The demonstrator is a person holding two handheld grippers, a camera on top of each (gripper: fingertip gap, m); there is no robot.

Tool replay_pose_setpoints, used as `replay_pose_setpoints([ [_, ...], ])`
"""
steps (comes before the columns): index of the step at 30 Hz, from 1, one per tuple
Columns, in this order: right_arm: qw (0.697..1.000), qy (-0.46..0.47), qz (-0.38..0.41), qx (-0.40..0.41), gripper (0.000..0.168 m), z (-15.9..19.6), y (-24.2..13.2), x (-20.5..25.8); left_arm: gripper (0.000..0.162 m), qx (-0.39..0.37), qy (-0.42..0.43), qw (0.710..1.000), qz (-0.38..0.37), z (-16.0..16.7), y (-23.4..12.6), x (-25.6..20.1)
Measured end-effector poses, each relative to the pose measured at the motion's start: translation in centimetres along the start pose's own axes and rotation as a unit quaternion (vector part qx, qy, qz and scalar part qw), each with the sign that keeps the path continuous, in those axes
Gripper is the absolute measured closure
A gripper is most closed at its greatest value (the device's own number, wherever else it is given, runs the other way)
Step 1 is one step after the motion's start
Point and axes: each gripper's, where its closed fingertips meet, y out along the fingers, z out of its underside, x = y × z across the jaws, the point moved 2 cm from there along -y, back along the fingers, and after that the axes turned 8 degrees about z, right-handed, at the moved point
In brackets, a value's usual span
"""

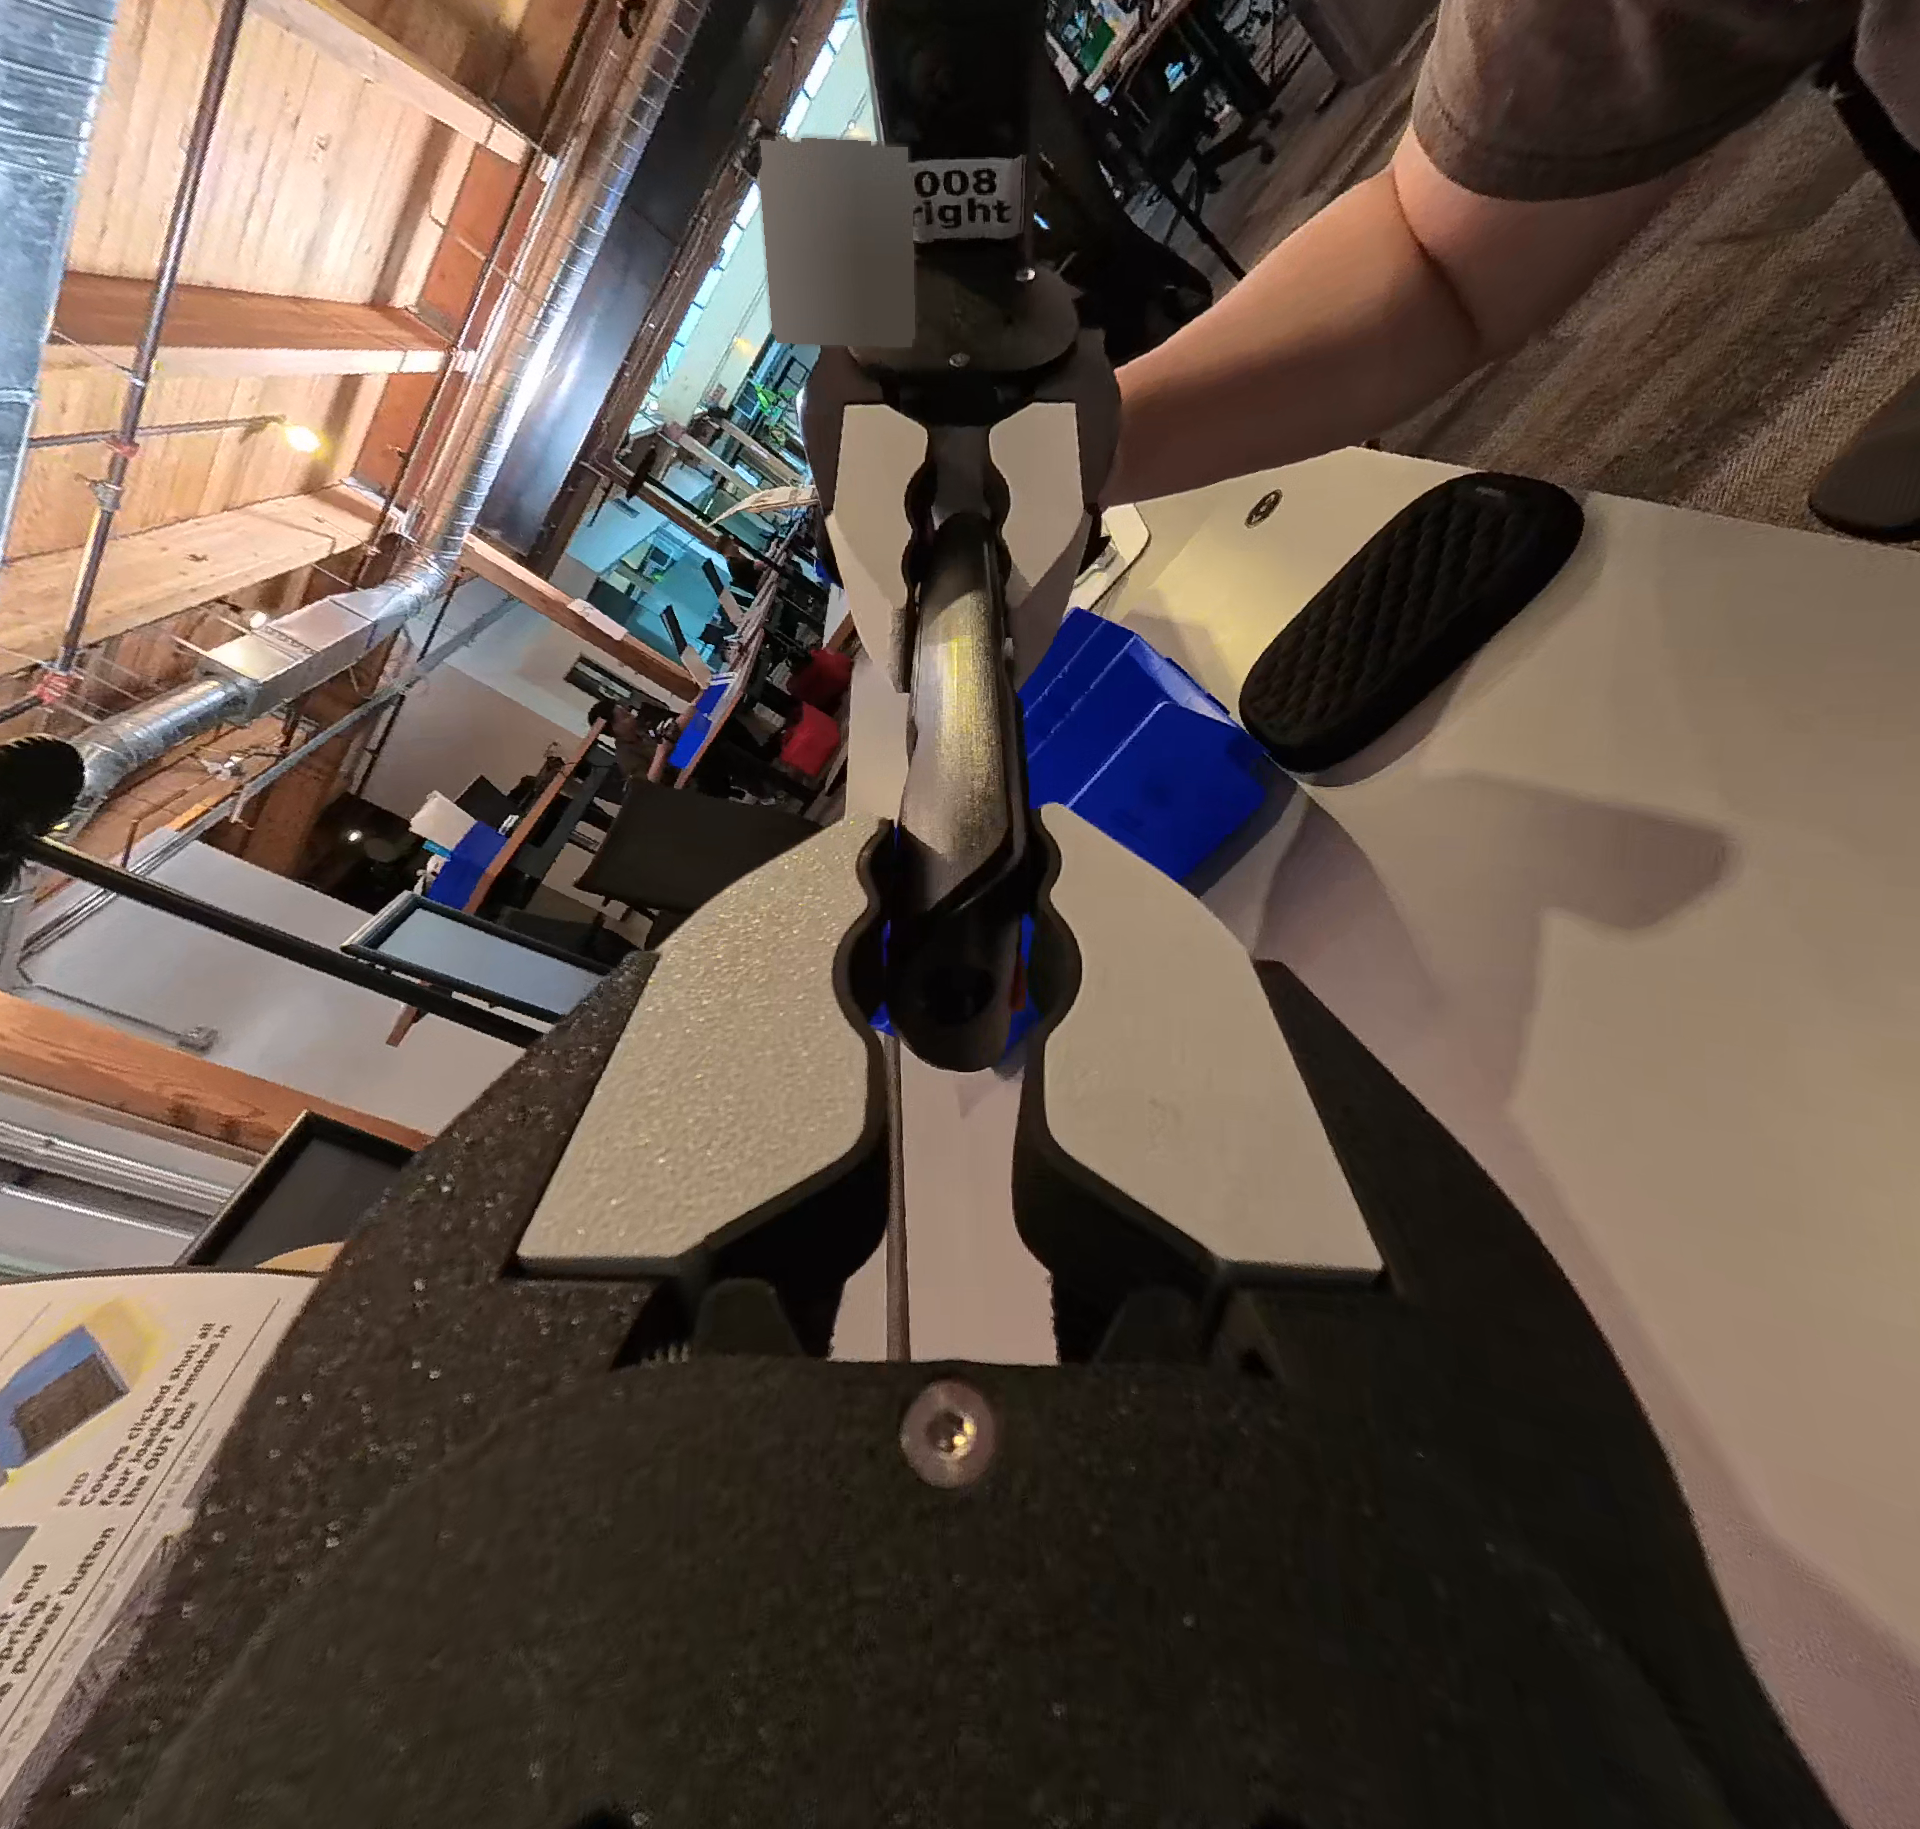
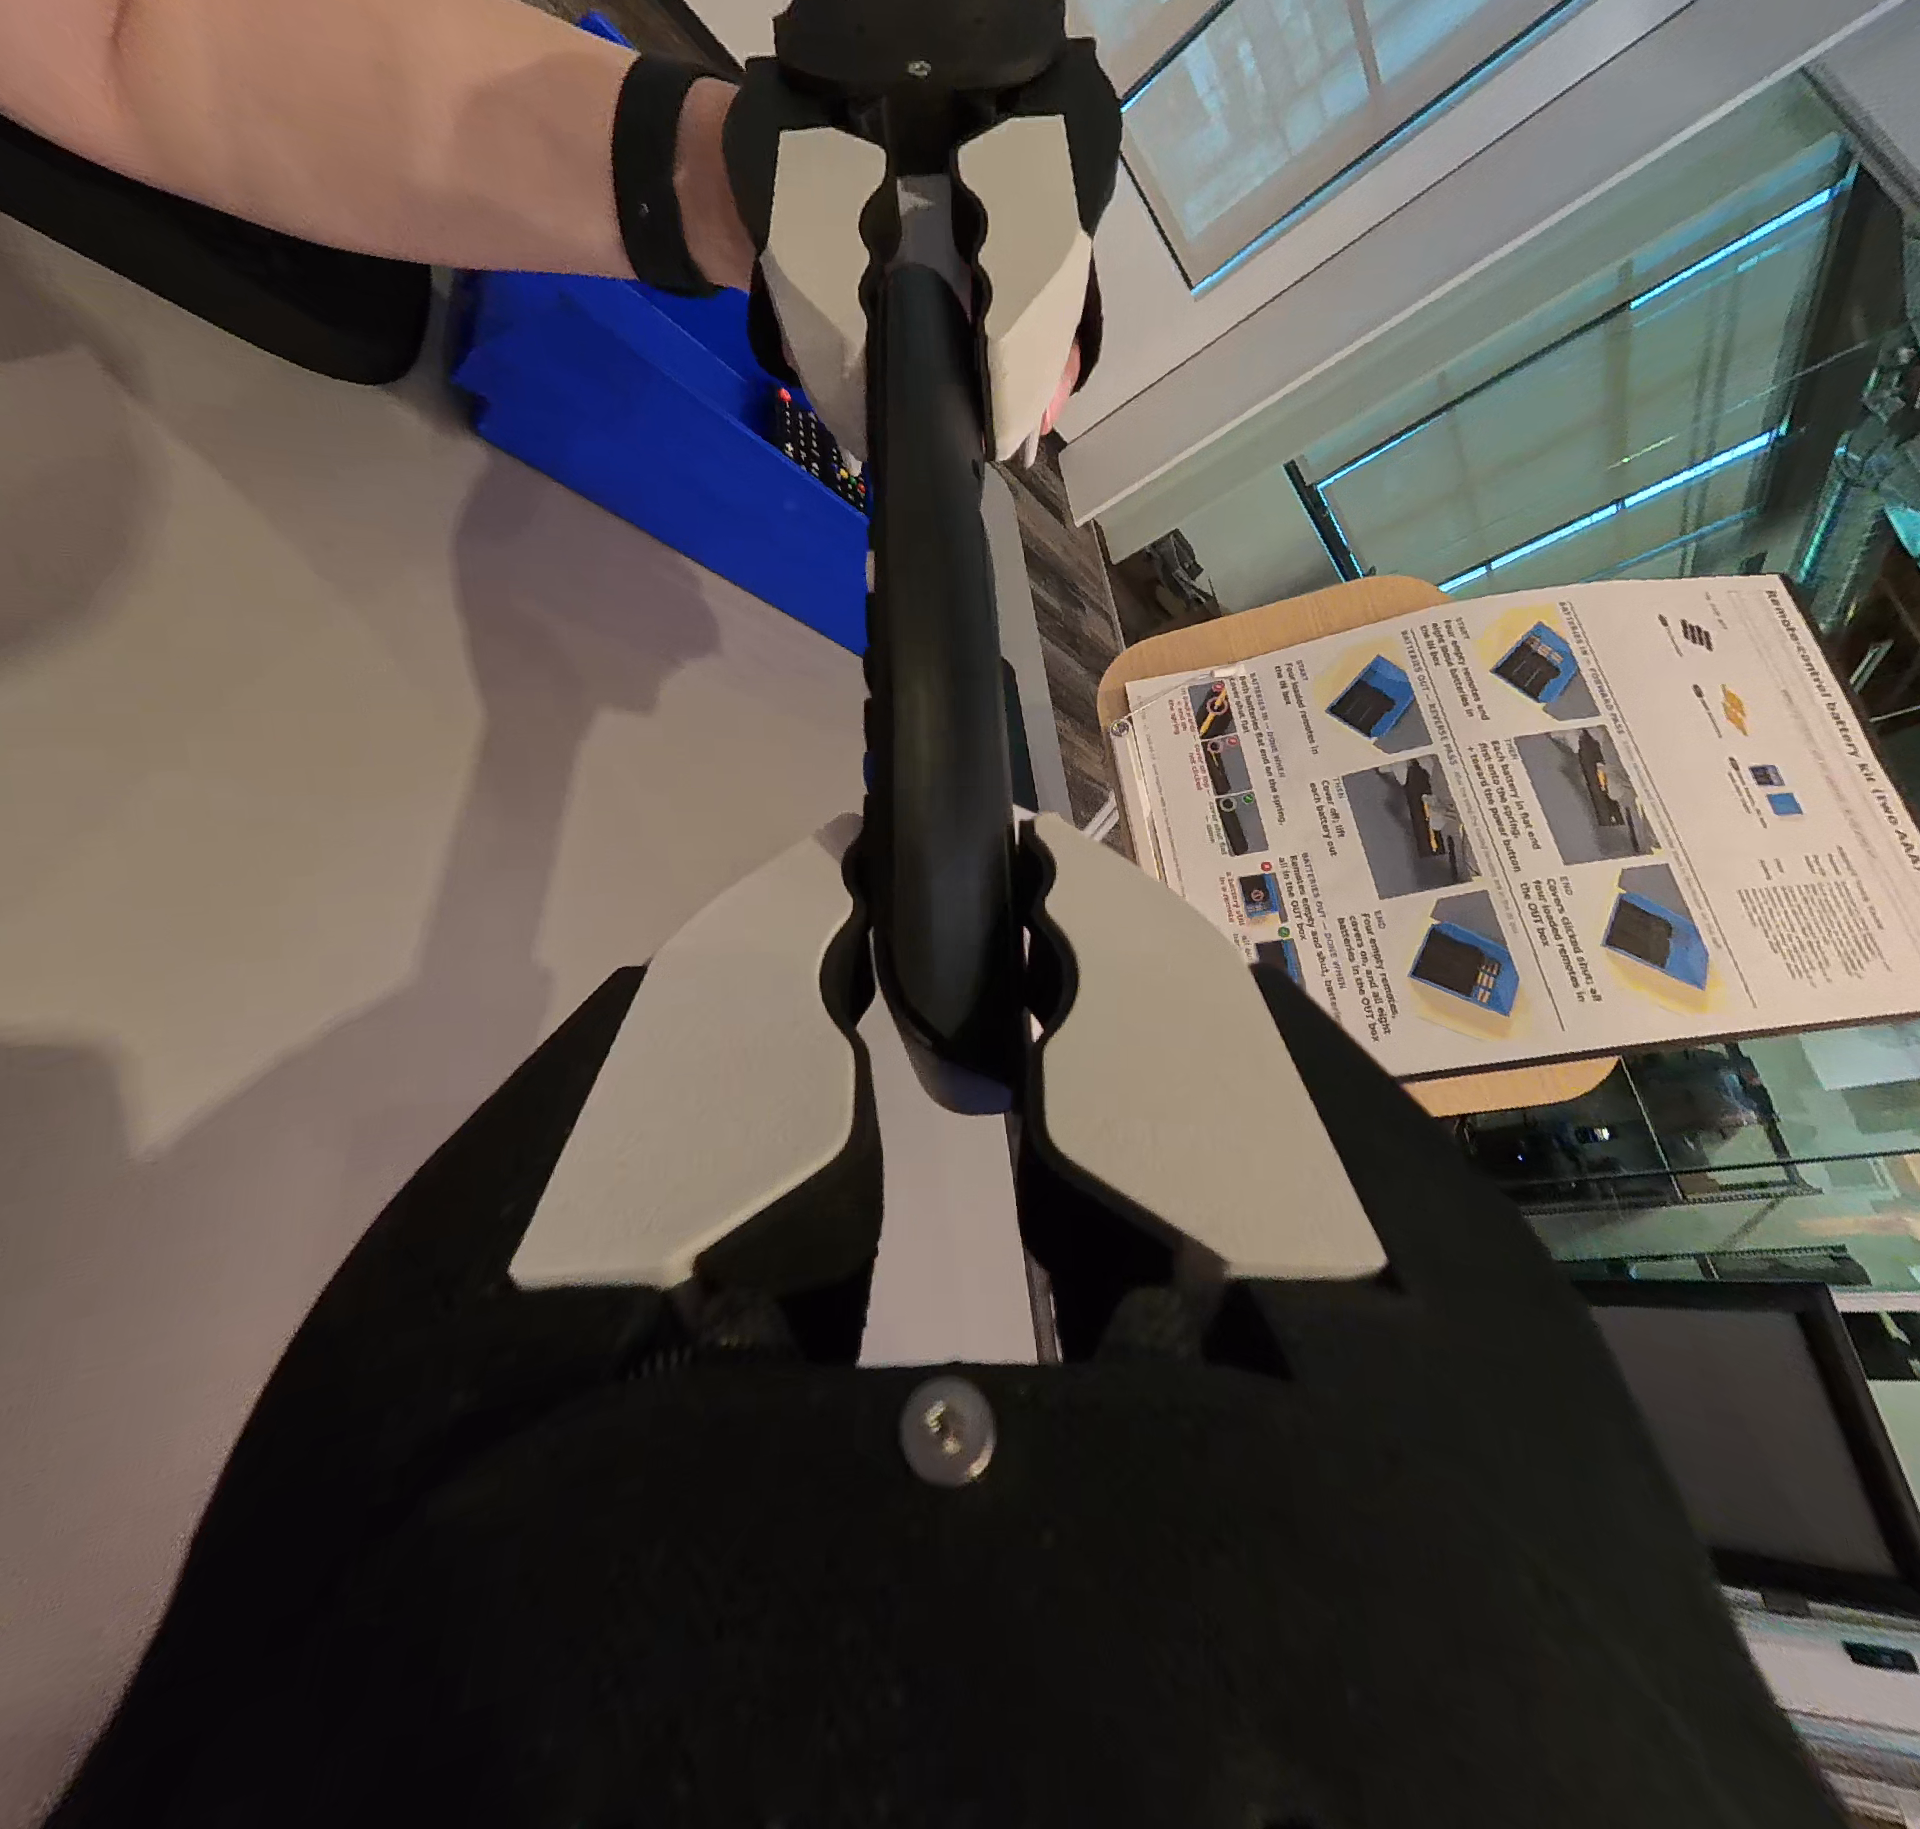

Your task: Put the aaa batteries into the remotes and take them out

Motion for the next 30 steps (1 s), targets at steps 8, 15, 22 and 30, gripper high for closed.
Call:
replay_pose_setpoints([
  [8, 0.998, 0.014, -0.04, -0.036, 0.142, -1.2, -0.5, 0.2, 0.14, -0.009, 0.002, 1.0, 0.01, -0.4, 0.1, -0.3],
  [15, 0.995, 0.048, -0.06, -0.066, 0.142, -2.4, -0.7, 0.0, 0.14, -0.024, -0.009, 1.0, 0.008, -0.6, 0.2, -0.2],
  [22, 0.995, 0.042, -0.064, -0.067, 0.142, -2.7, -0.7, 0.2, 0.14, -0.032, -0.009, 0.999, 0.008, -0.9, 0.6, -0.3],
  [30, 0.993, 0.027, -0.064, -0.096, 0.142, -3.3, -1.2, 0.4, 0.14, -0.032, 0.006, 0.999, 0.008, -1.5, 0.8, -0.5],
])
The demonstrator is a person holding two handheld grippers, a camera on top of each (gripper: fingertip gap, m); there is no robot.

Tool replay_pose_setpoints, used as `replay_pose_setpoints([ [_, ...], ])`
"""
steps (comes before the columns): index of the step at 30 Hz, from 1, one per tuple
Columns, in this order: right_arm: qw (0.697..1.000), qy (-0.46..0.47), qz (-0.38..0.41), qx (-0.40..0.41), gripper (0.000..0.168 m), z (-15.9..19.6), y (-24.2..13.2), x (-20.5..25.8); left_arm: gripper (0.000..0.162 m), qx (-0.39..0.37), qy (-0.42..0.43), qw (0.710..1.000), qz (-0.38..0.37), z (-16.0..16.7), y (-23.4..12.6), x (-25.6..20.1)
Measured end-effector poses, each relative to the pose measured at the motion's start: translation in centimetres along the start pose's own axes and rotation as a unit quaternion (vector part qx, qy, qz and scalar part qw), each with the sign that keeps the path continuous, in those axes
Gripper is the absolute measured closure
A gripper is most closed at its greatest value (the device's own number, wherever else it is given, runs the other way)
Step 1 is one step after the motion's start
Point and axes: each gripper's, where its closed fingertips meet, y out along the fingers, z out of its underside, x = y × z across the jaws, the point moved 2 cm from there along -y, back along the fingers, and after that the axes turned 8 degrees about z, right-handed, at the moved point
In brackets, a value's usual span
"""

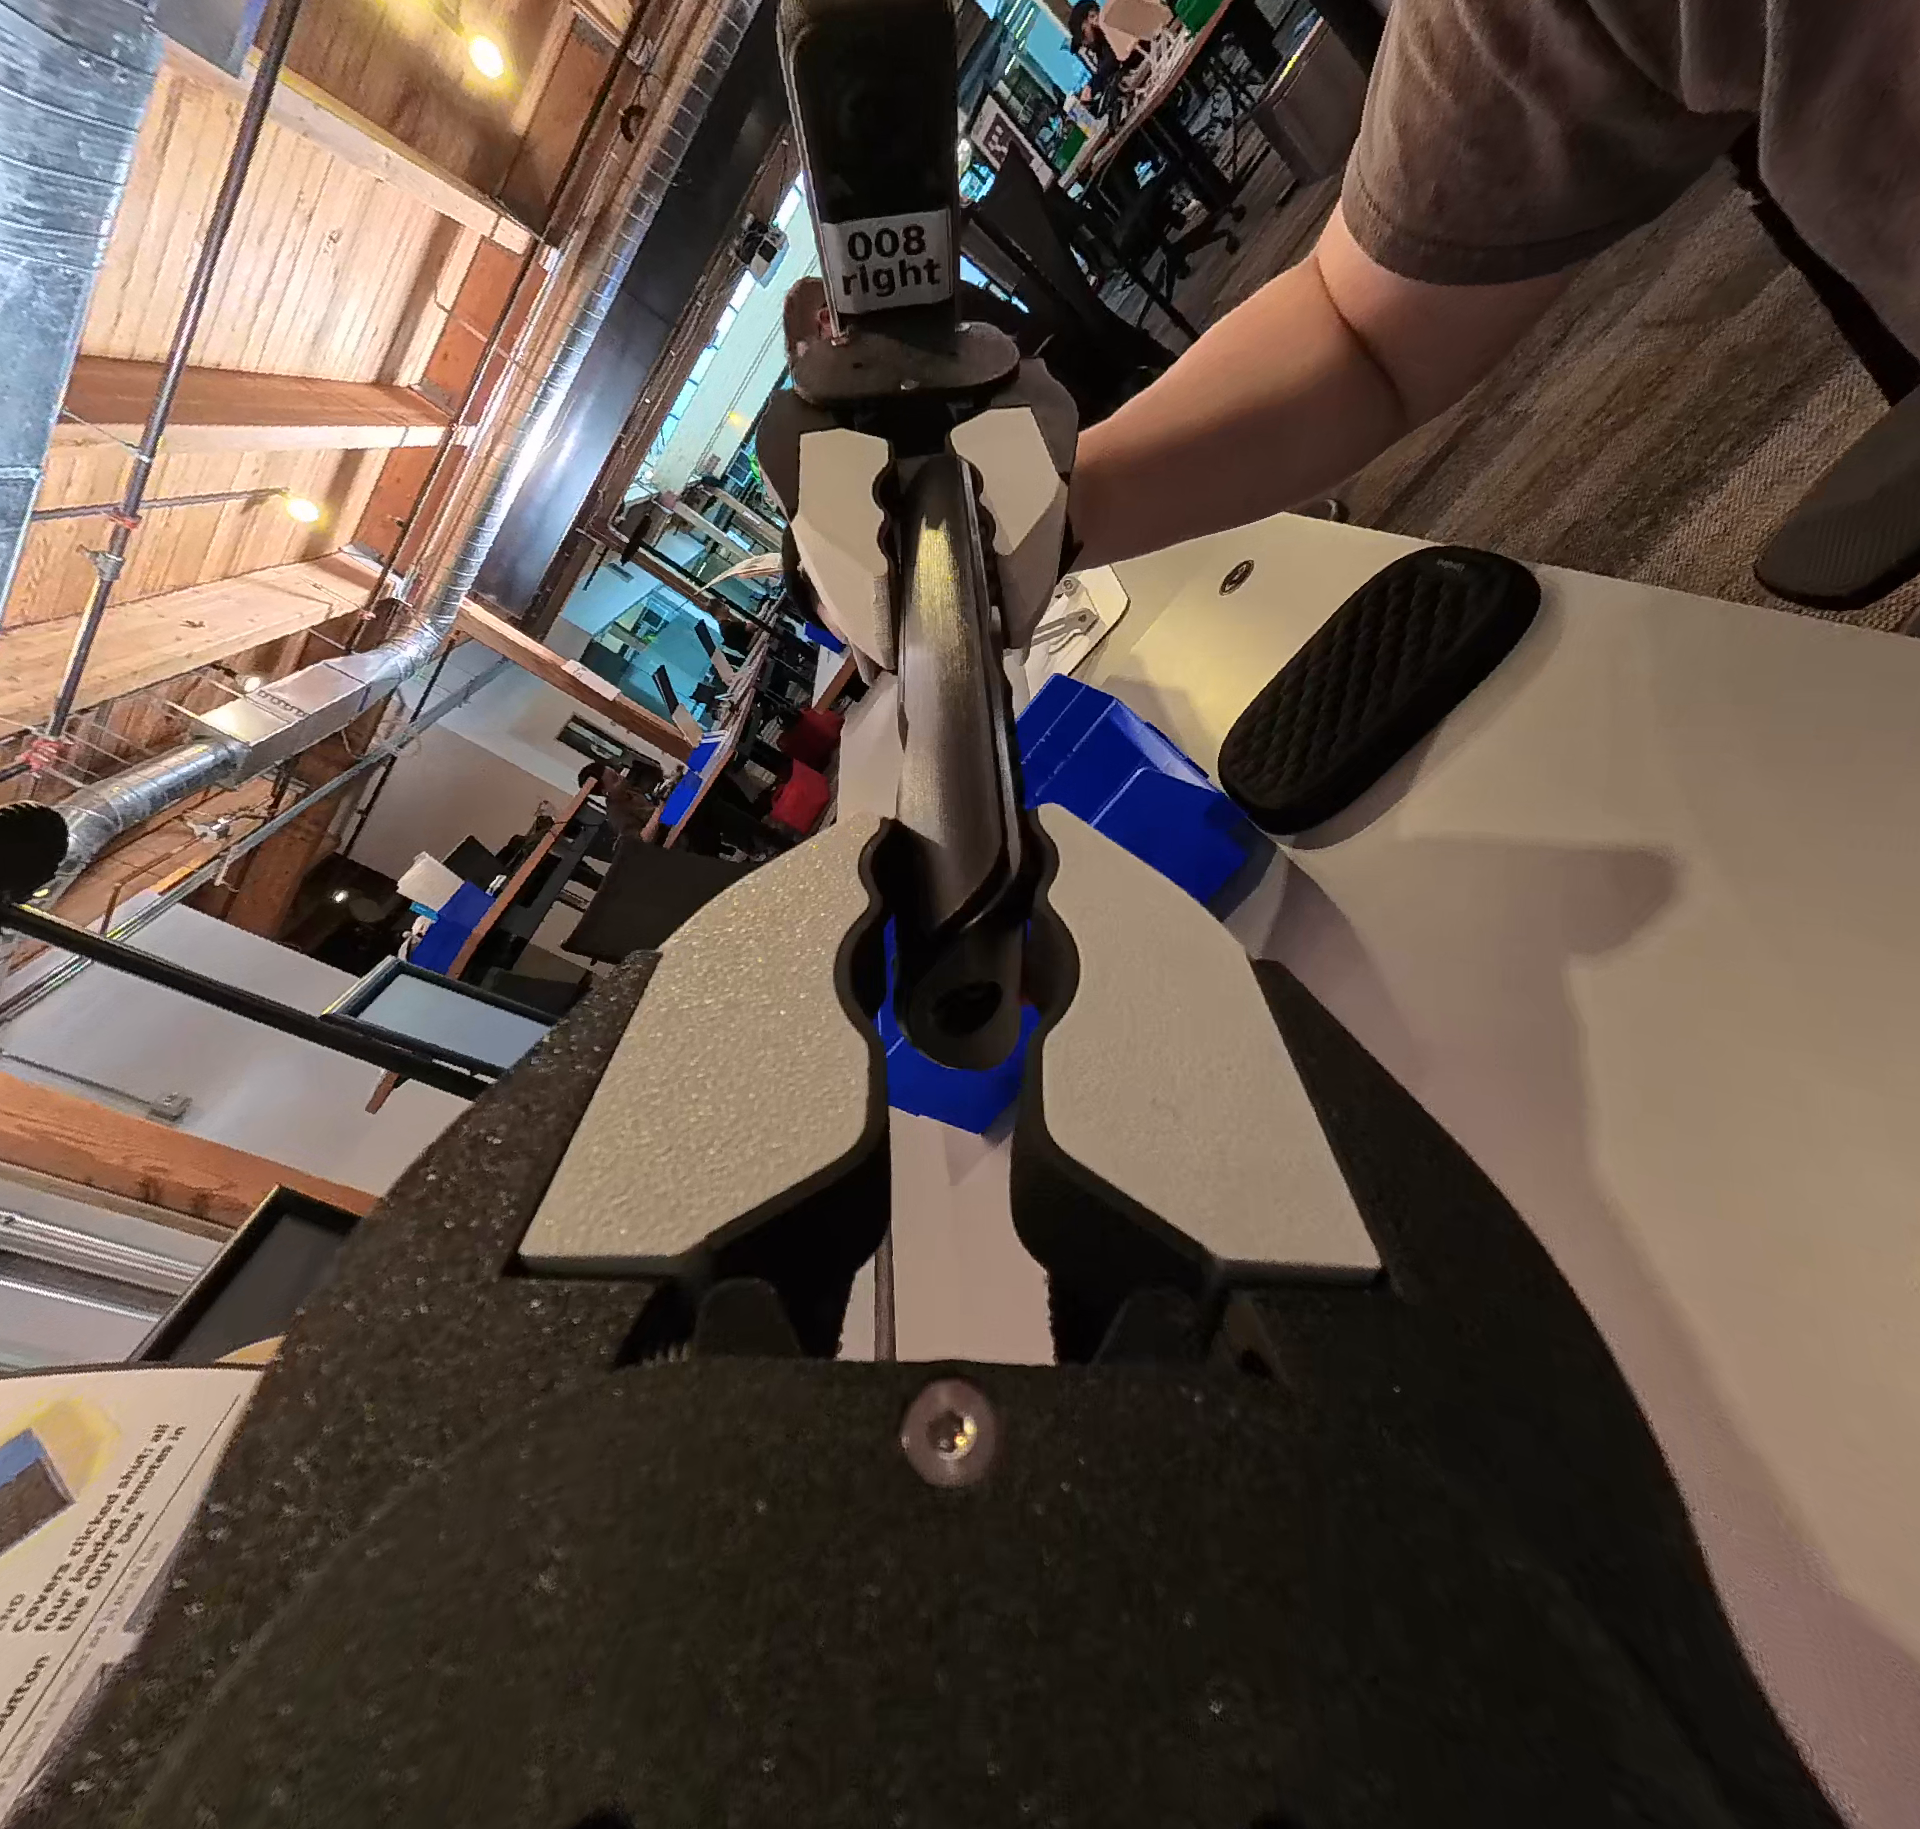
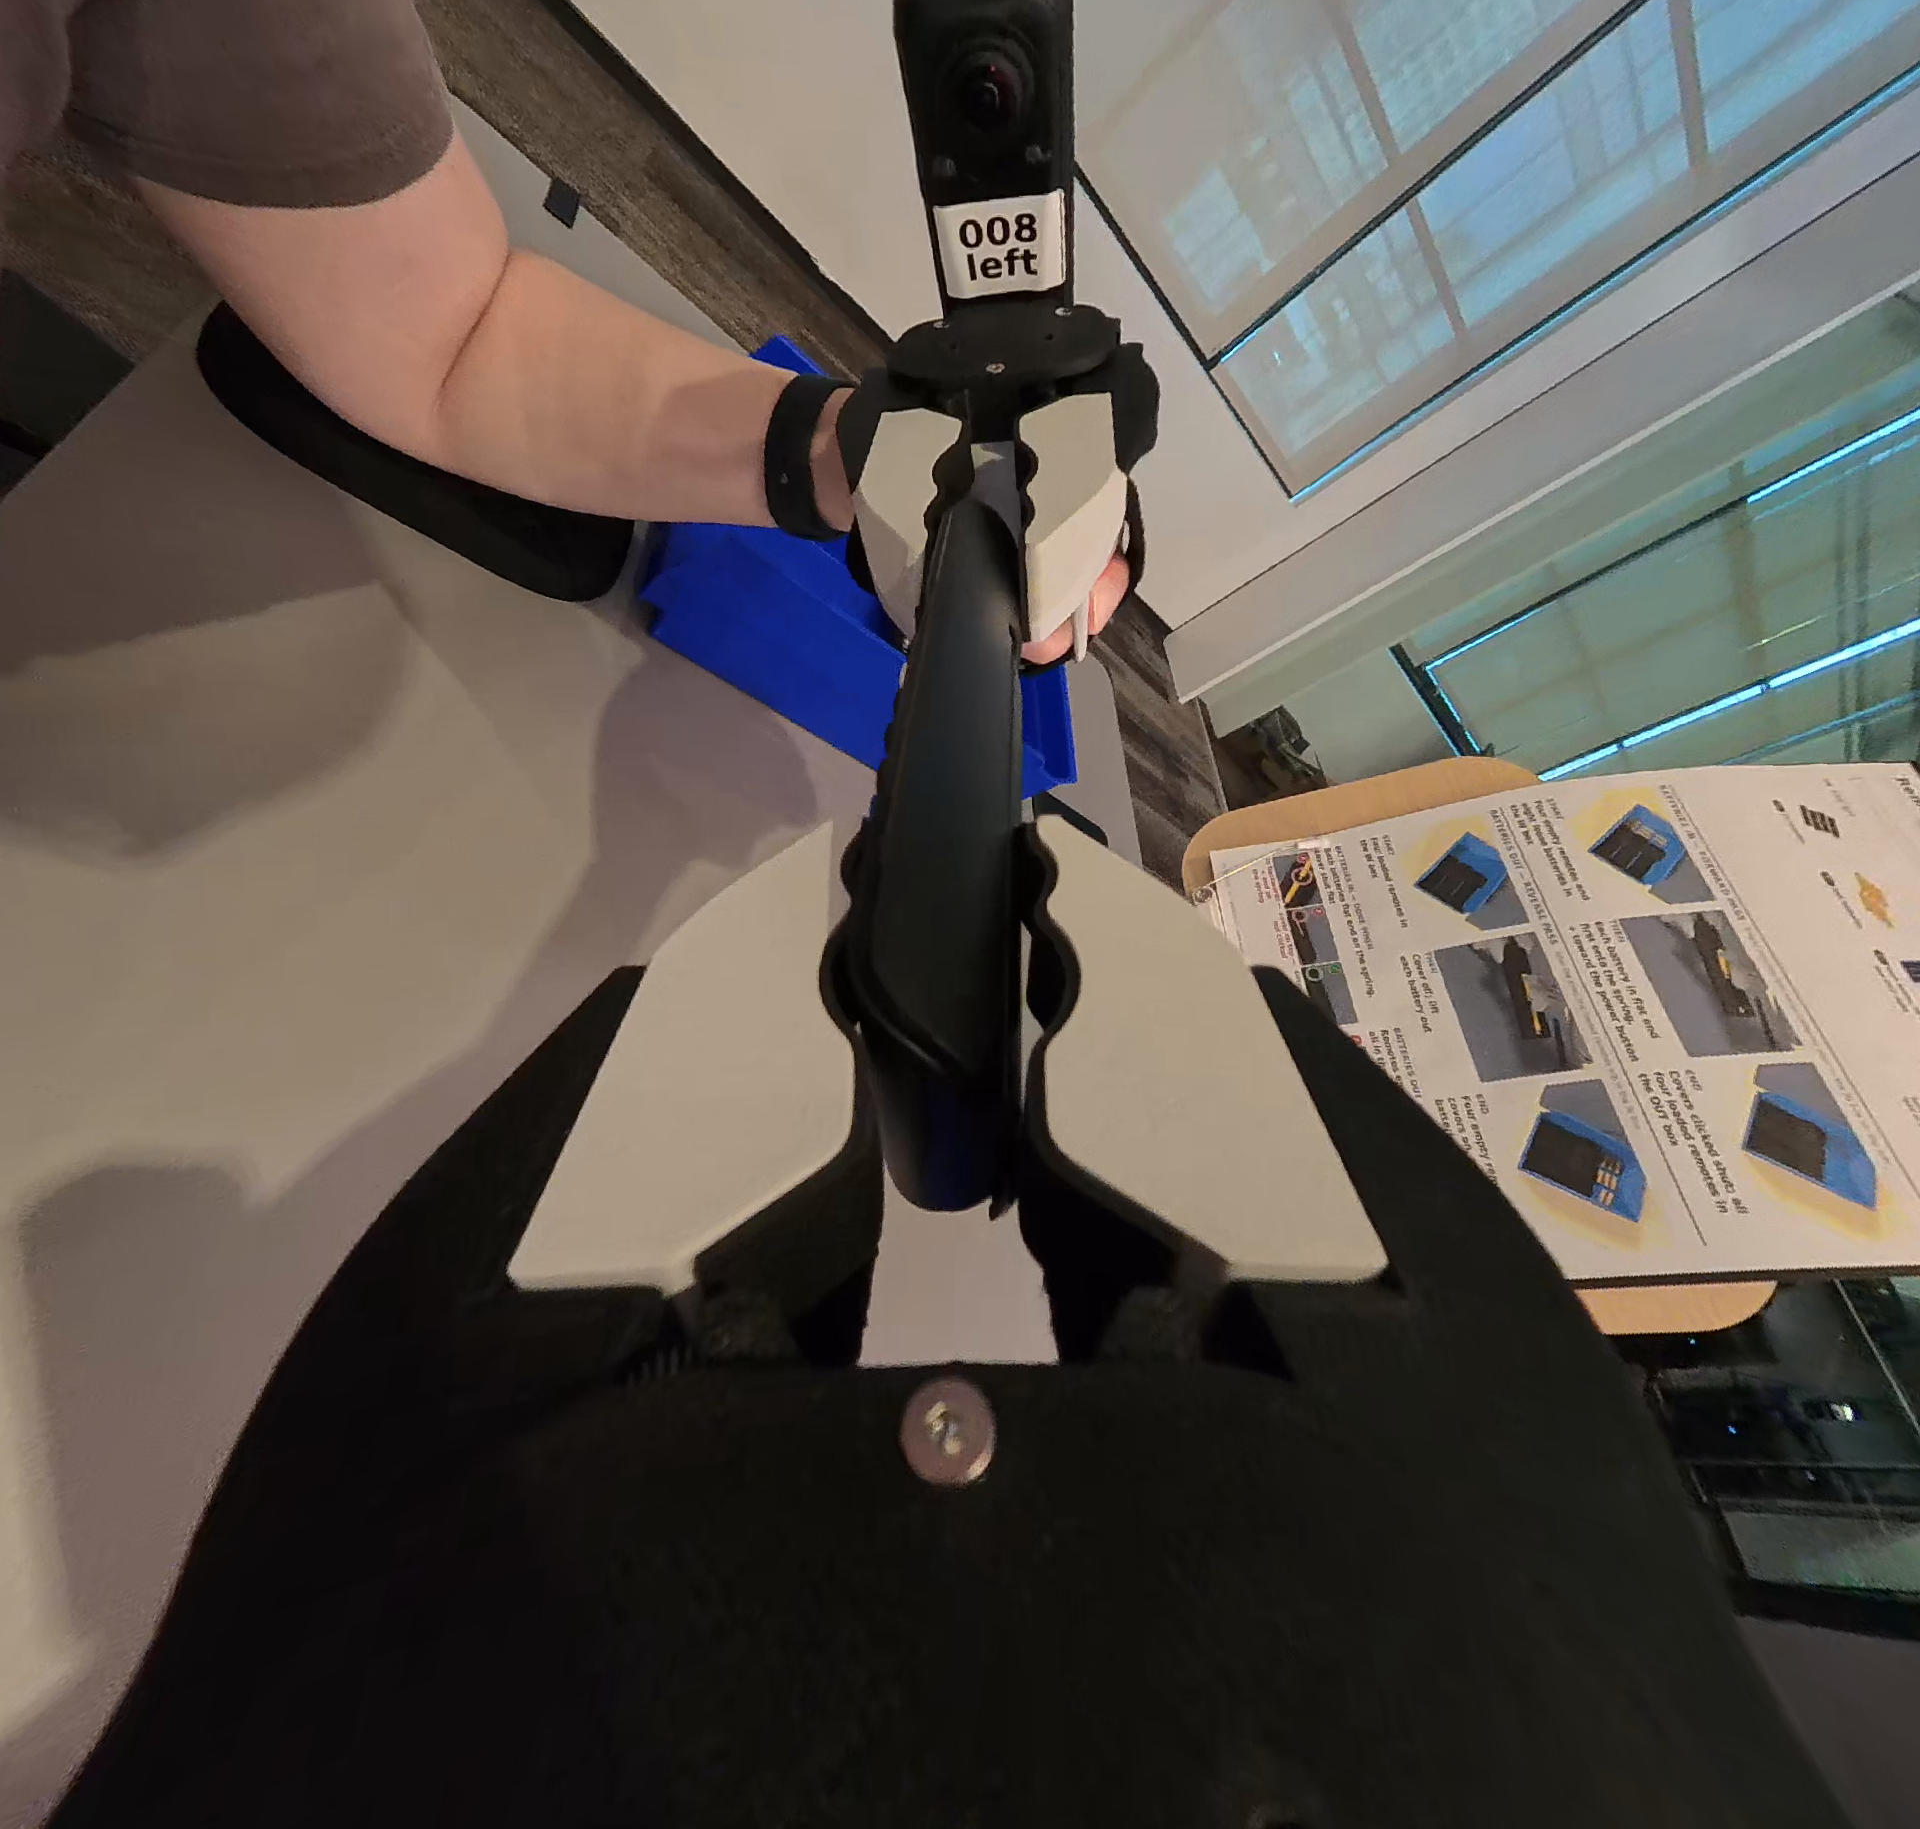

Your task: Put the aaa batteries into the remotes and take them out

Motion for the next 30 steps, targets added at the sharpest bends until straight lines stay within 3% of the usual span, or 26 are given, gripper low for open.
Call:
replay_pose_setpoints([
  [18, 1.0, 0.01, -0.009, -0.005, 0.14, 0.4, -0.3, -0.7, 0.14, 0.023, -0.001, 0.999, -0.027, 0.8, 0.9, 0.5],
  [30, 0.991, 0.037, 0.13, 0.015, 0.115, 0.5, -0.2, -4.0, 0.141, 0.047, 0.041, 0.994, -0.085, 0.2, 0.2, 1.7],
])
